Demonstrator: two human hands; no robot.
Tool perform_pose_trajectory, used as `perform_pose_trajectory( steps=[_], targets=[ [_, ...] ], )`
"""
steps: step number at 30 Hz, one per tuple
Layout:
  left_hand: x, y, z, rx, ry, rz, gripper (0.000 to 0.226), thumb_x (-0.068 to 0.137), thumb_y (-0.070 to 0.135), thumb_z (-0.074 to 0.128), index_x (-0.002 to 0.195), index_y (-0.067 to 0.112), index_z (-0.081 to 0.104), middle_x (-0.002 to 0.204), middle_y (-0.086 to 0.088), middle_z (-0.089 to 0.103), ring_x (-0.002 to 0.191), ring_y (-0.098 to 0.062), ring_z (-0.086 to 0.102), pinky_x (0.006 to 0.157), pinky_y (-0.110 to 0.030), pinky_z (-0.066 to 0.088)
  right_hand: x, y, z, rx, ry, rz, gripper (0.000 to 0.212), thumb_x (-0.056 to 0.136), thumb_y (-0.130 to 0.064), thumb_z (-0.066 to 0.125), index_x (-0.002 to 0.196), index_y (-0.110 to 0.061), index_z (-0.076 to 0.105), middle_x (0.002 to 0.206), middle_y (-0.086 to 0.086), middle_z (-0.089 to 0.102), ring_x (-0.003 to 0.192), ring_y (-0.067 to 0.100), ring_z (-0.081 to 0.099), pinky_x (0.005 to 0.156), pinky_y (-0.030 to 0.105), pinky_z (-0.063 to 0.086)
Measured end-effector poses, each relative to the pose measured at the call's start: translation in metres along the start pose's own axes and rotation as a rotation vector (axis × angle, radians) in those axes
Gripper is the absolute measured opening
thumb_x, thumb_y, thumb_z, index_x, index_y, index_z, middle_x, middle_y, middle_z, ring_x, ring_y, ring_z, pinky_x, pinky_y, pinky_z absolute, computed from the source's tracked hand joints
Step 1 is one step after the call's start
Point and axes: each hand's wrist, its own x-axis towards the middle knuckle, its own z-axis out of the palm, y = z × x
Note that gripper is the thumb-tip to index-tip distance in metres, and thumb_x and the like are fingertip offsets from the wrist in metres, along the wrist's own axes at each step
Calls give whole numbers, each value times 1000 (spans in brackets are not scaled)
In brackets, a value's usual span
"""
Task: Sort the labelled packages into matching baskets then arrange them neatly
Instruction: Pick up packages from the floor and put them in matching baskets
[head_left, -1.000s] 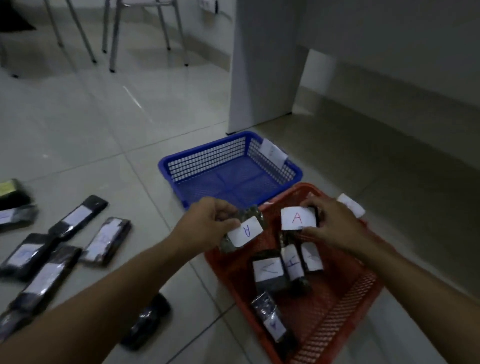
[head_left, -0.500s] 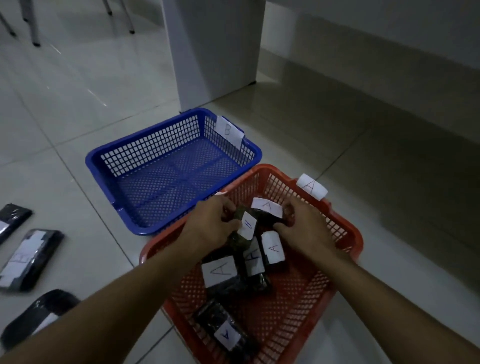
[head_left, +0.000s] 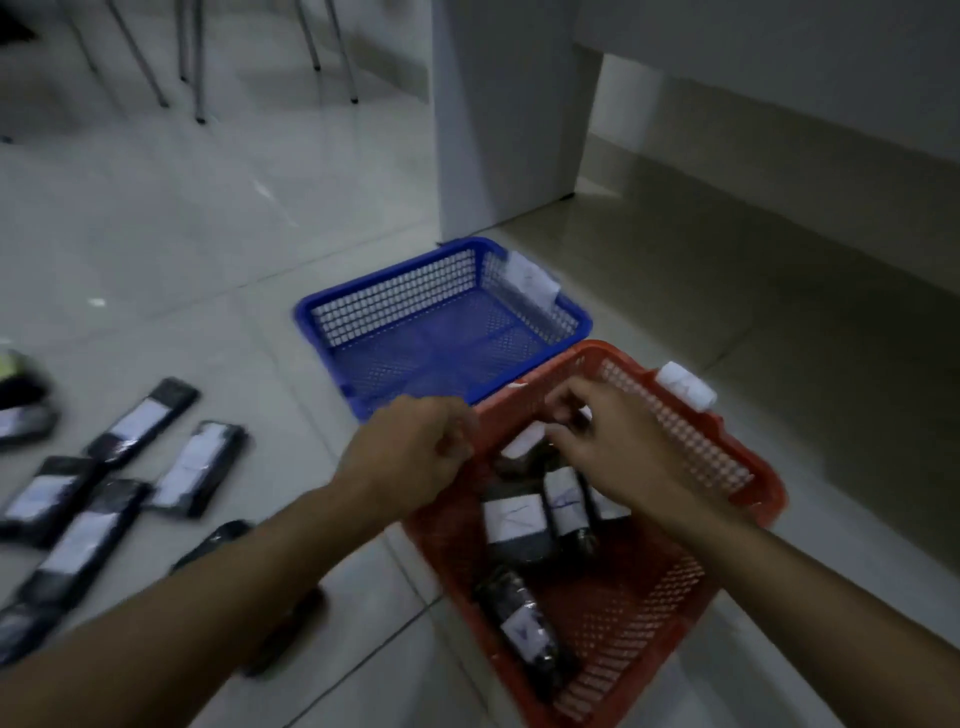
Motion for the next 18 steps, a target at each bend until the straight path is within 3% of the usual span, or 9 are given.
perform_pose_trajectory(
  steps=[4,7,10,13,16,18],
  targets=[
    [-65,-52,-59,138,-22,-20,21,85,37,65,106,32,62,79,20,60,80,-7,63,76,-34,52,18,-91,32,-52,-188,-276,16,87,-28,67,101,-25,61,94,-10,63,82,8,58,75,30,47],
    [-121,-98,-88,175,-70,-132,26,86,40,63,111,32,59,81,20,59,82,-8,62,78,-33,51,19,-157,67,-179,-365,-432,15,89,-35,65,100,-32,55,98,-11,59,87,11,55,77,34,48],
    [-170,-136,-93,154,-99,-243,29,85,43,63,111,30,59,84,18,58,82,-8,59,78,-33,51,3,-198,107,-332,-557,-513,31,90,-41,64,118,-30,55,111,-9,58,101,13,56,81,31,46],
    [-202,-170,-87,142,-137,-362,34,84,40,67,115,32,57,95,16,59,86,-8,58,79,-32,51,-23,-212,149,-409,-632,-479,62,81,-48,71,133,-26,44,127,-4,49,113,18,52,85,32,45],
    [-209,-193,-82,89,-145,-466,38,84,37,69,118,30,55,109,10,62,88,-10,56,78,-28,49,-44,-207,185,-378,-617,-282,97,63,-65,76,139,-24,33,134,-1,41,119,22,46,90,38,47],
    [-209,-200,-78,86,-136,-474,40,84,36,69,120,29,54,113,8,61,90,-10,54,81,-28,48,-54,-205,200,-338,-597,-204,101,59,-71,75,137,-24,33,130,0,42,115,22,47,88,38,47]
  ],
)
